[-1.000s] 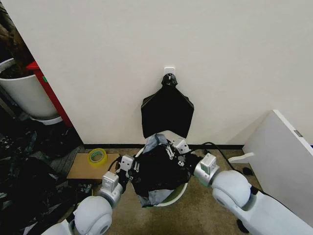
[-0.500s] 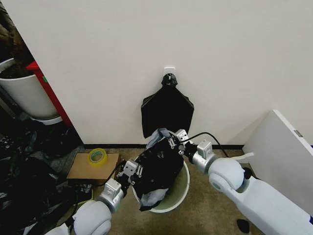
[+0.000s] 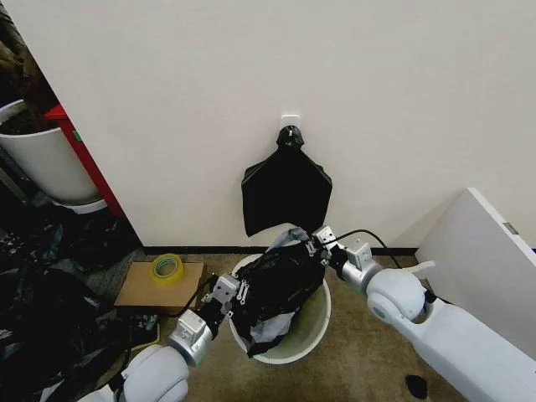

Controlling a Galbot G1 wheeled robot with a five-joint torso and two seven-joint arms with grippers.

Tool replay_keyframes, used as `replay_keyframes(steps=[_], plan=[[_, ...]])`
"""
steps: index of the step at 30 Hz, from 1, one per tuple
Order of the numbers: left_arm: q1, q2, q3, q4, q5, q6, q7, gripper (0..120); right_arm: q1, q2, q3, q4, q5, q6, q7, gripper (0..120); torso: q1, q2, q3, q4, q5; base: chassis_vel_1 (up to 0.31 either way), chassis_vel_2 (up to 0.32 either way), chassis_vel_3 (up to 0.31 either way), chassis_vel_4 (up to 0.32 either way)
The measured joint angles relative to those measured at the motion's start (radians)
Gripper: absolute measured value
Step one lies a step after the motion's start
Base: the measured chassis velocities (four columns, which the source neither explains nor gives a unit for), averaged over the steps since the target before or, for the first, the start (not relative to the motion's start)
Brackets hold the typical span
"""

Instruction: Place the garbage bag over the trash bin.

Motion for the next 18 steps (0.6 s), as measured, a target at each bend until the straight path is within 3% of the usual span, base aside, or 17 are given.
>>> replay_keyframes(steps=[2, 5, 13, 15, 17, 18], plan=[[0.0, -0.006, -0.019, 0.0, -0.023, -0.008, -0.003, 4, -0.035, -0.016, 0.018, -0.02, 0.053, 0.083, -0.062, 0, 0.0, 0.0, 0.0, 0.0001, 0.0003, 0.0, 0.0, 0.0, 0.0], [0.003, -0.008, -0.033, -0.008, -0.045, -0.013, -0.003, 4, -0.055, -0.03, 0.035, -0.026, 0.109, 0.131, -0.114, 0, 0.0, 0.0, 0.0, 0.0, 0.0002, 0.0, 0.0, 0.0, 0.0], [0.023, 0.0, -0.055, -0.024, -0.067, -0.027, 0.01, 4, -0.067, -0.05, 0.058, -0.035, 0.221, 0.144, -0.141, 1, 0.0, 0.0, 0.0, 0.0004, 0.0002, 0.0, 0.0, 0.0, 0.0], [0.031, 0.001, -0.055, -0.024, -0.078, -0.028, 0.01, 4, -0.082, -0.05, 0.075, -0.031, 0.27, 0.152, -0.14, 15, 0.0, 0.0, 0.0, 0.0002, 0.0003, 0.0, 0.0, 0.0, 0.0], [0.032, 0.001, -0.055, -0.024, -0.082, -0.028, 0.01, 4, -0.086, -0.05, 0.082, -0.029, 0.288, 0.152, -0.139, 18, 0.0, 0.0, 0.0, 0.0003, 0.0002, 0.0, 0.0, 0.0, 0.0], [0.033, 0.001, -0.056, -0.022, -0.095, -0.025, 0.009, 4, -0.093, -0.053, 0.094, -0.026, 0.311, 0.152, -0.139, 25, 0.0, 0.0, 0.0, 0.0002, 0.0002, 0.0, 0.0, 0.0, 0.0]])
